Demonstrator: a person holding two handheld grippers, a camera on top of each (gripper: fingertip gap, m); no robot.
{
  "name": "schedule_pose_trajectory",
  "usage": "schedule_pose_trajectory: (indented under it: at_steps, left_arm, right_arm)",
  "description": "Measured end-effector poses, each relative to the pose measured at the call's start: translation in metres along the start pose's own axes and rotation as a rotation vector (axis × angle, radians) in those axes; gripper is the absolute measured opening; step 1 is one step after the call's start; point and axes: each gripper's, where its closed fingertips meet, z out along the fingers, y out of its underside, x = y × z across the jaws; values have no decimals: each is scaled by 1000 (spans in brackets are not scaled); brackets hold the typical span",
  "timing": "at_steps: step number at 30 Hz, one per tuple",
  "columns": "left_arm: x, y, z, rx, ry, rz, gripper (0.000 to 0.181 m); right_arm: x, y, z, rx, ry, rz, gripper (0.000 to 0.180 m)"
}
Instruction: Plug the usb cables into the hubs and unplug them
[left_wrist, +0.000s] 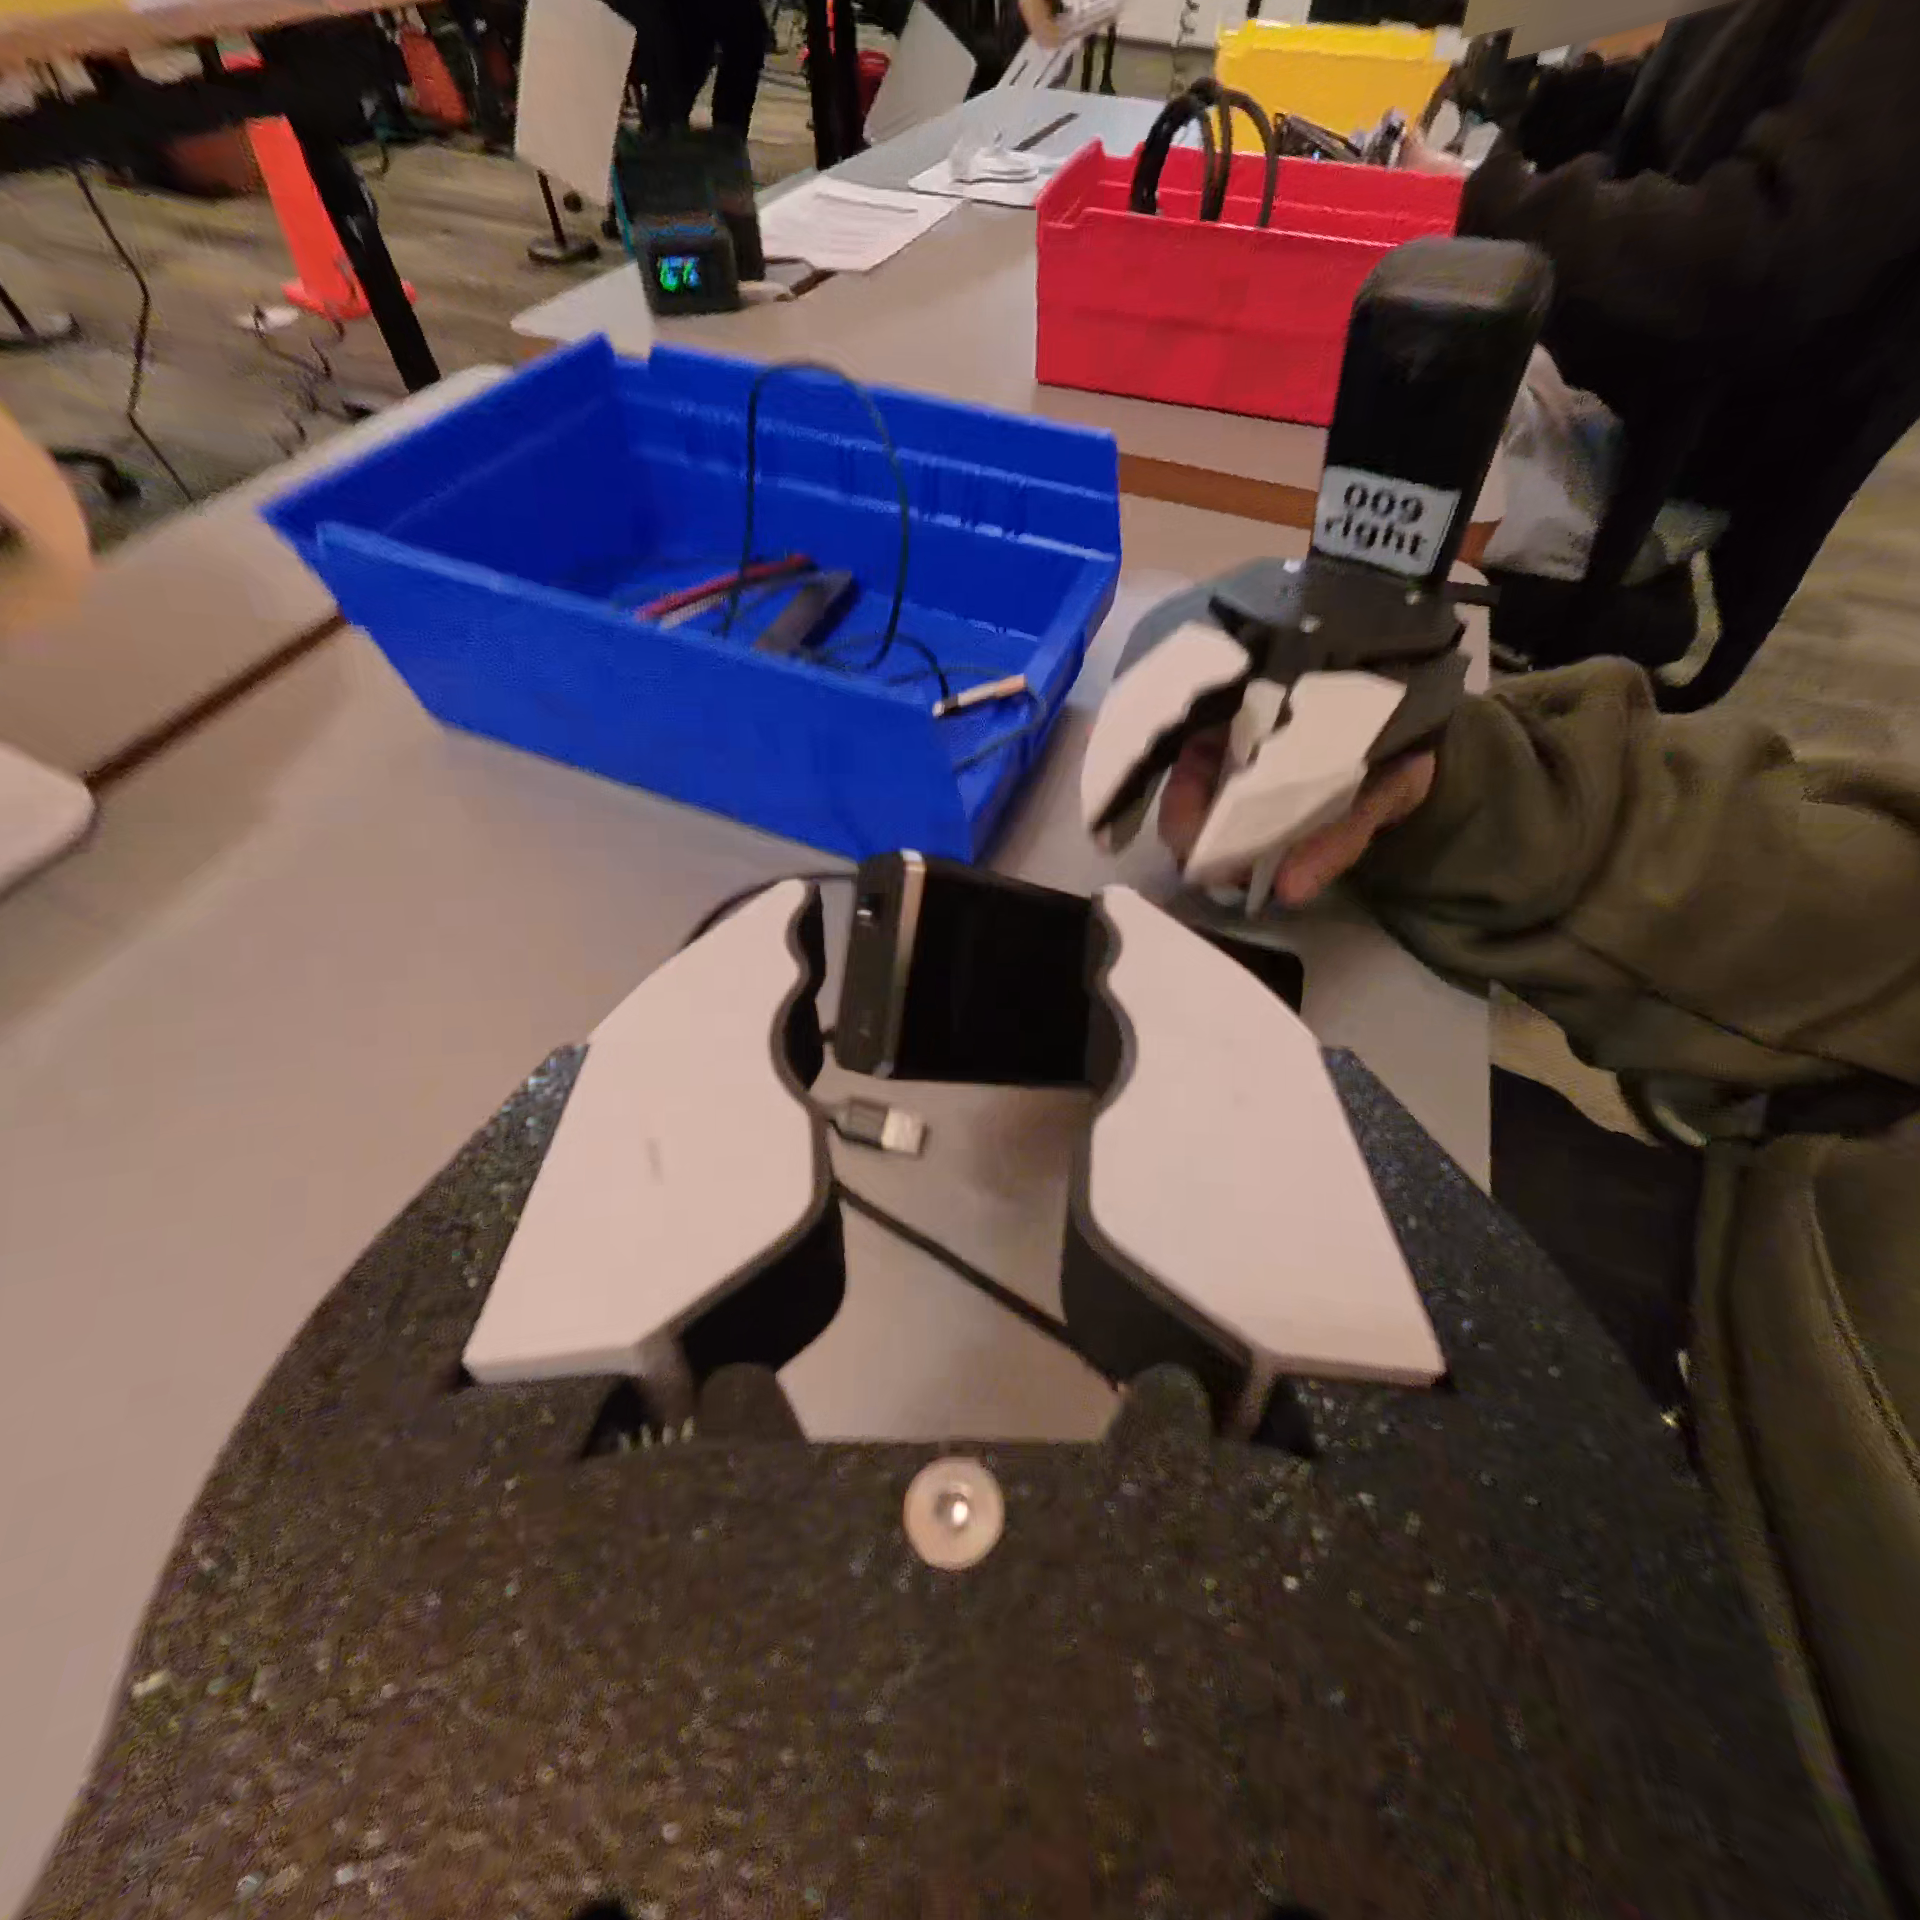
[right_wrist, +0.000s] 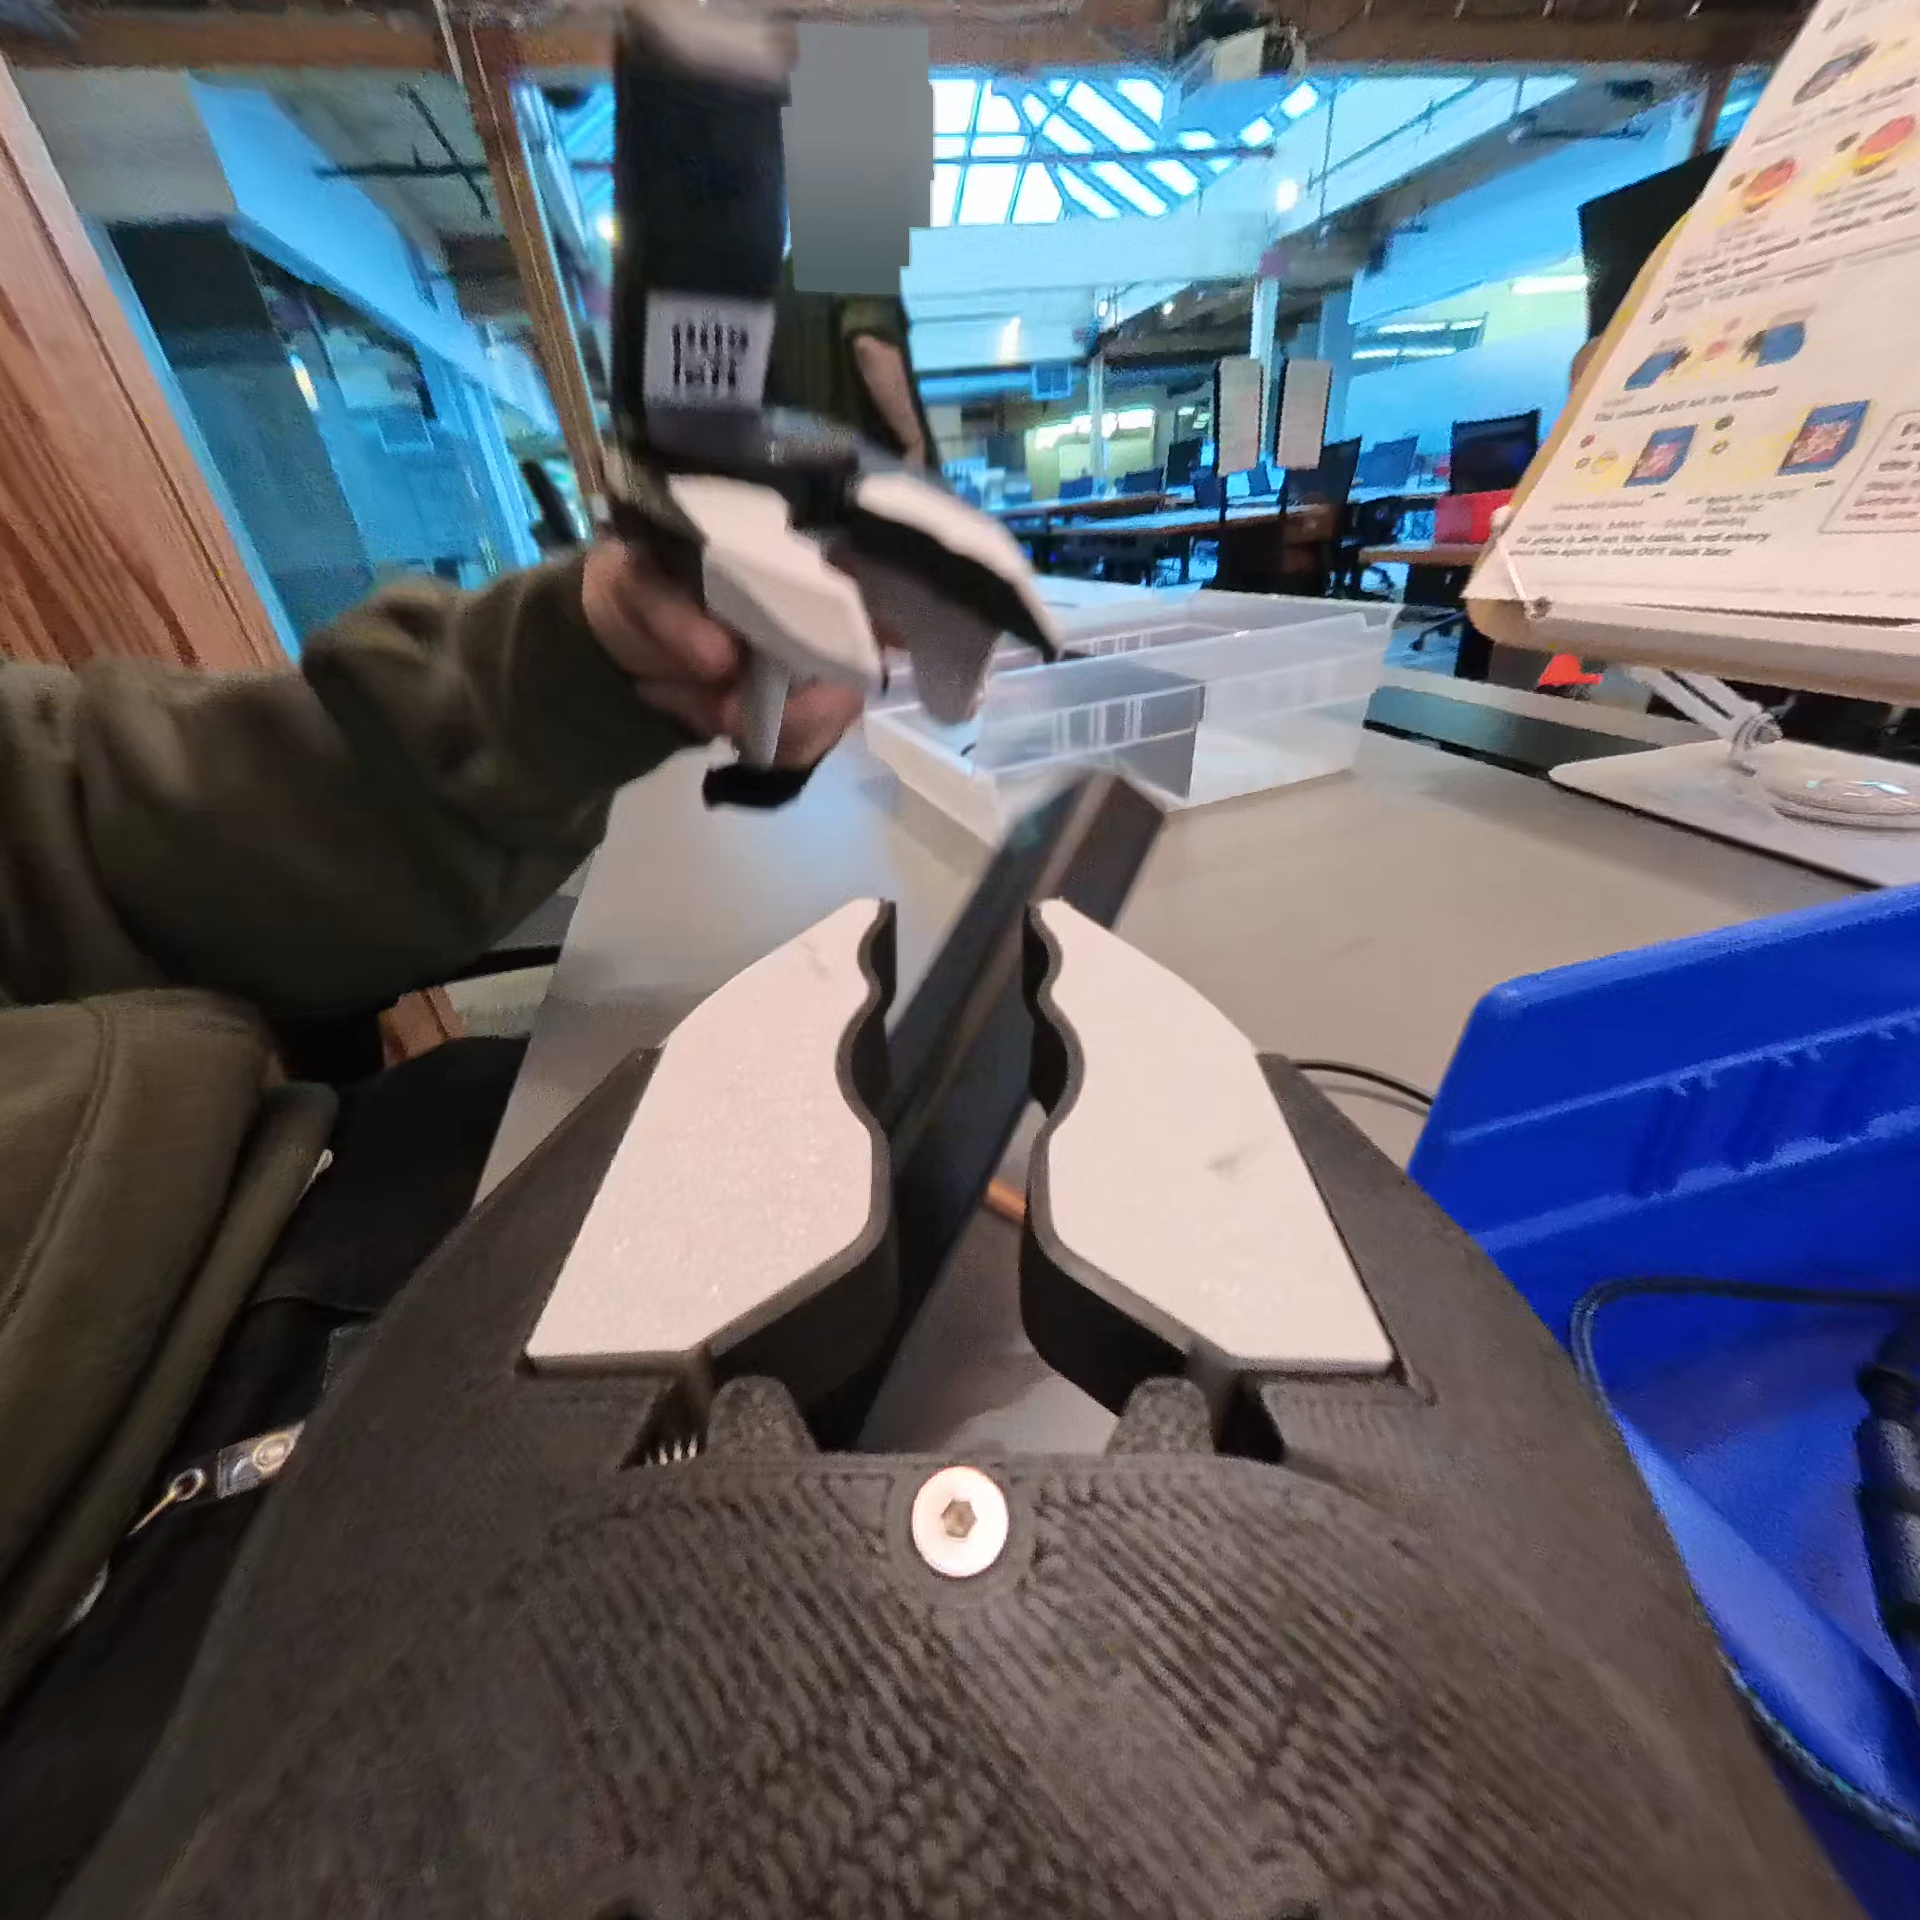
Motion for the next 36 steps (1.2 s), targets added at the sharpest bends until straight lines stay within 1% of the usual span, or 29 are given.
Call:
schedule_pose_trajectory:
  at_steps: [3, 4, 5, 7, 8, 9, 12, 14, 15, 16, 18, 19, 20, 21, 24, 28, 30, 31, 33, 35, 36]
  left_arm:
    - [-13, 36, -12, 8, -32, -83, 48]
    - [-15, 46, -13, 1, -32, -102, 52]
    - [-14, 54, -13, -9, -19, -122, 59]
    - [-13, 65, -12, -36, 6, -148, 63]
    - [-11, 70, -11, -55, 15, -129, 68]
    - [-10, 76, -9, -90, 22, -81, 71]
    - [-15, 99, -6, -235, -13, 126, 74]
    - [-17, 116, -3, -344, 3, 193, 74]
    - [-22, 121, 1, -375, -5, 202, 78]
    - [-26, 124, 6, -384, 5, 203, 76]
    - [-27, 124, 18, -362, 64, 197, 74]
    - [-26, 123, 23, -341, 99, 200, 72]
    - [-24, 122, 28, -319, 140, 205, 65]
    - [-22, 123, 30, -310, 185, 193, 58]
    - [-18, 122, 30, -308, 277, 97, 49]
    - [2, 117, 22, -268, 386, 2, 36]
    - [11, 106, 16, -222, 437, -64, 29]
    - [14, 98, 13, -183, 462, -91, 28]
    - [15, 81, 4, -137, 492, -177, 27]
    - [9, 57, -6, -59, 475, -303, 27]
    - [6, 46, -11, -21, 459, -355, 27]
  right_arm:
    - [6, -5, -5, 40, 18, 35, 30]
    - [6, -4, -5, 36, 18, 40, 33]
    - [6, -2, -5, 15, 18, 43, 36]
    - [6, 6, -3, -77, 44, 42, 45]
    - [4, 7, -2, -134, 60, 27, 54]
    - [1, 5, 1, -180, 68, -1, 58]
    - [-12, 4, 14, -314, 91, -86, 64]
    - [-21, 17, 22, -437, 82, -139, 65]
    - [-23, 28, 24, -510, 86, -167, 66]
    - [-22, 38, 25, -586, 99, -195, 67]
    - [-19, 56, 25, -708, 125, -232, 70]
    - [-17, 60, 25, -736, 143, -259, 71]
    - [-16, 62, 26, -746, 151, -278, 73]
    - [-17, 63, 27, -755, 152, -278, 71]
    - [-18, 62, 25, -785, 179, -315, 71]
    - [-8, 63, 26, -809, 278, -420, 71]
    - [1, 68, 26, -829, 333, -493, 71]
    - [3, 69, 28, -833, 348, -539, 80]
    - [1, 66, 33, -809, 364, -591, 81]
    - [-2, 63, 39, -800, 377, -621, 84]
    - [-2, 62, 43, -784, 391, -644, 91]
